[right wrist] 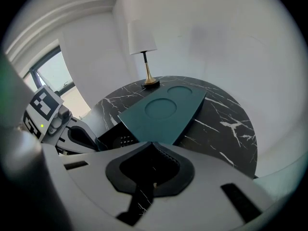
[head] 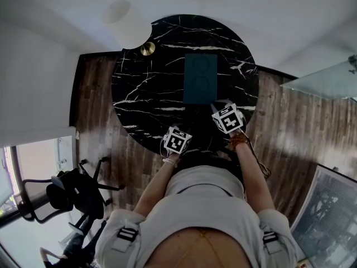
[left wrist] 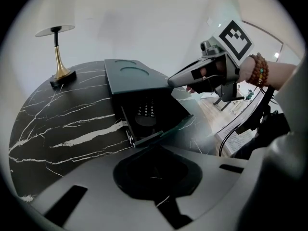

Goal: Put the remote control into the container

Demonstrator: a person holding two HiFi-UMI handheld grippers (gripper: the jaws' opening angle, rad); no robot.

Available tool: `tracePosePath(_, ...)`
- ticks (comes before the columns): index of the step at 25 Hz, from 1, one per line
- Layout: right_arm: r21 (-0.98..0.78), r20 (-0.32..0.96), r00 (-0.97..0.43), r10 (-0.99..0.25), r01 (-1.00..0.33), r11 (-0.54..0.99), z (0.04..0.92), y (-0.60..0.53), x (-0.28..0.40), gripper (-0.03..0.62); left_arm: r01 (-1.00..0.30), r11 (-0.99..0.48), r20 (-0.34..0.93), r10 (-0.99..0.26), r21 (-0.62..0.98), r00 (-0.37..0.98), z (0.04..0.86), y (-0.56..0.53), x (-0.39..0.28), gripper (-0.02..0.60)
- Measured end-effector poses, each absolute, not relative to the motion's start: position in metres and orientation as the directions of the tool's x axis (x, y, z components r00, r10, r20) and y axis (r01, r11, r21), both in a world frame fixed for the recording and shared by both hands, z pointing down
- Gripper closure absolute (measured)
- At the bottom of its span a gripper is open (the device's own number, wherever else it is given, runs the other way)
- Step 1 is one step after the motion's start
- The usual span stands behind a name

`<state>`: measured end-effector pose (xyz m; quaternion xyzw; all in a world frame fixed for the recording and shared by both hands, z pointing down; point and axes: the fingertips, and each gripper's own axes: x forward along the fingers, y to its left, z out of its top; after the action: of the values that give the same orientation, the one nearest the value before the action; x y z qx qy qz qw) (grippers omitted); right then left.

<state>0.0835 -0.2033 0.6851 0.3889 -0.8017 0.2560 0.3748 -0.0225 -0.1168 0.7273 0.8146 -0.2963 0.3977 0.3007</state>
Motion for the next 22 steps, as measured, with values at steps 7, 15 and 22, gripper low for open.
tracePosePath(7, -0.134, 0.803, -0.420, -0.422, -0.819, 0.559, 0.685, -0.203, 0.083, 0.582, -0.718, -0.645, 0.815, -0.253, 0.260, 0.522, 0.724, -0.134, -0.018, 0.575)
tracePosePath(15, -0.119, 0.808, -0.410, -0.423, -0.816, 0.565, 0.685, -0.203, 0.083, 0.582, -0.716, -0.647, 0.805, -0.262, 0.263, 0.532, 0.723, -0.152, -0.014, 0.575)
tracePosePath(22, -0.124, 0.808, -0.410, -0.423, -0.821, 0.558, 0.685, -0.203, 0.084, 0.582, -0.722, -0.641, 0.798, -0.277, 0.262, 0.536, 0.724, -0.167, -0.013, 0.575)
